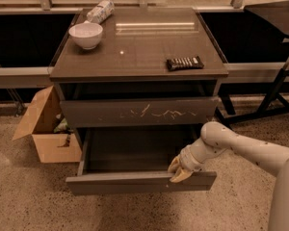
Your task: Open middle drawer
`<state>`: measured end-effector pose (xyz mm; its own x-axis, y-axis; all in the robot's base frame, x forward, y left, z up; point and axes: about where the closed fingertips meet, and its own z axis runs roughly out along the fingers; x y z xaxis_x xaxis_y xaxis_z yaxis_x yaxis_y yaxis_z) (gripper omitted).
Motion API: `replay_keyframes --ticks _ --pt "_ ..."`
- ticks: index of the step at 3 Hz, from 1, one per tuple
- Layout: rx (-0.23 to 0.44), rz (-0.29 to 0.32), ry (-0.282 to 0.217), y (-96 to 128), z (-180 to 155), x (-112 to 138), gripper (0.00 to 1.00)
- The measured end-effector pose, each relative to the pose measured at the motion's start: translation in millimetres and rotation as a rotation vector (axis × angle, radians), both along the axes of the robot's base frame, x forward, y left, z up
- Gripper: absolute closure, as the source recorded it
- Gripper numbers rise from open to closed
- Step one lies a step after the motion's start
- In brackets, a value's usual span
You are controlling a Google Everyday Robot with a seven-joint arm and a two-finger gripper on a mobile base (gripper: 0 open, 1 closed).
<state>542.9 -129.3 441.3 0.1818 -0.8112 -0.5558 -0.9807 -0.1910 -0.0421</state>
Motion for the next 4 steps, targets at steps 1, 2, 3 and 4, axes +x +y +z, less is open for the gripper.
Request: replay_keyframes --ticks 1,2,3,4 --pt "0.056 0.015 0.035 1.7 4.3 -17.8 1.00" --pt "0.056 0.015 0.035 1.6 3.8 -17.8 1.00" --pt "0.056 0.015 0.035 1.6 3.8 -17.8 0.81" --pt "0.056 0.015 0.035 1.7 3.7 -17.9 0.56"
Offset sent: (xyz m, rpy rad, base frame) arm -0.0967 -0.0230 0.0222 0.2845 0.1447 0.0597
